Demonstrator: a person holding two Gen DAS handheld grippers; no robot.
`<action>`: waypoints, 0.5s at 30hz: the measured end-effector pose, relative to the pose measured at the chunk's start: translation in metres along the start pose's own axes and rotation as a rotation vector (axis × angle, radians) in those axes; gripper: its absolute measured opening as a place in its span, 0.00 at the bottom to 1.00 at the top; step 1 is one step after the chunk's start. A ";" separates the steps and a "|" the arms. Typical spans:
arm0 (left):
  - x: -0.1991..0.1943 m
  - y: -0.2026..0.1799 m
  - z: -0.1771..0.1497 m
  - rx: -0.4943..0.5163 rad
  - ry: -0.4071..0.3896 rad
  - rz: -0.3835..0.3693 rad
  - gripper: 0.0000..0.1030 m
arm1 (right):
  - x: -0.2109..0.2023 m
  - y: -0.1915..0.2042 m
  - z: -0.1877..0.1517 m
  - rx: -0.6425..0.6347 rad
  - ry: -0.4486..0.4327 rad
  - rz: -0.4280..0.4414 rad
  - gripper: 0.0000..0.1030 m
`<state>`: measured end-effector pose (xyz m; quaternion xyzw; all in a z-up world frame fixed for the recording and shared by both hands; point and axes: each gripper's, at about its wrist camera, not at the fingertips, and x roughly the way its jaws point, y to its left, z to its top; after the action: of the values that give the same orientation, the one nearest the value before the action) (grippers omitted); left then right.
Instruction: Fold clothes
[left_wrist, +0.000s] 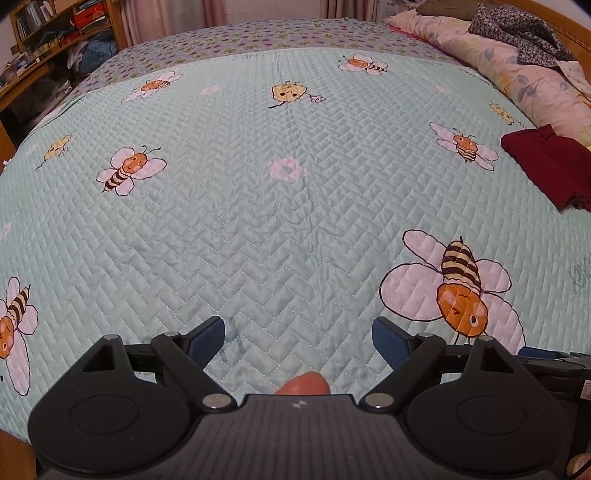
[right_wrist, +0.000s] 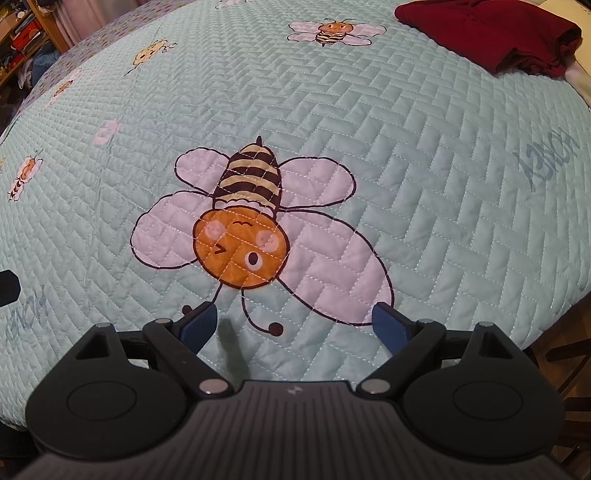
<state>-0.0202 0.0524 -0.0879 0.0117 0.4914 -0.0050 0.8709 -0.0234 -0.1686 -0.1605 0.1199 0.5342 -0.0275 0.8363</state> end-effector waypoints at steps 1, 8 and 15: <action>0.003 0.001 0.000 -0.004 0.009 -0.004 0.87 | 0.000 0.000 0.000 0.000 0.000 0.000 0.88; 0.050 0.002 -0.011 -0.024 0.167 -0.017 0.95 | 0.001 0.000 0.001 -0.005 -0.006 -0.009 0.88; 0.093 0.005 -0.023 -0.048 0.311 -0.034 0.99 | 0.004 0.000 0.003 -0.016 -0.003 -0.014 0.88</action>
<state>0.0084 0.0578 -0.1794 -0.0167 0.6203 -0.0063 0.7842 -0.0194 -0.1693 -0.1634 0.1093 0.5341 -0.0294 0.8378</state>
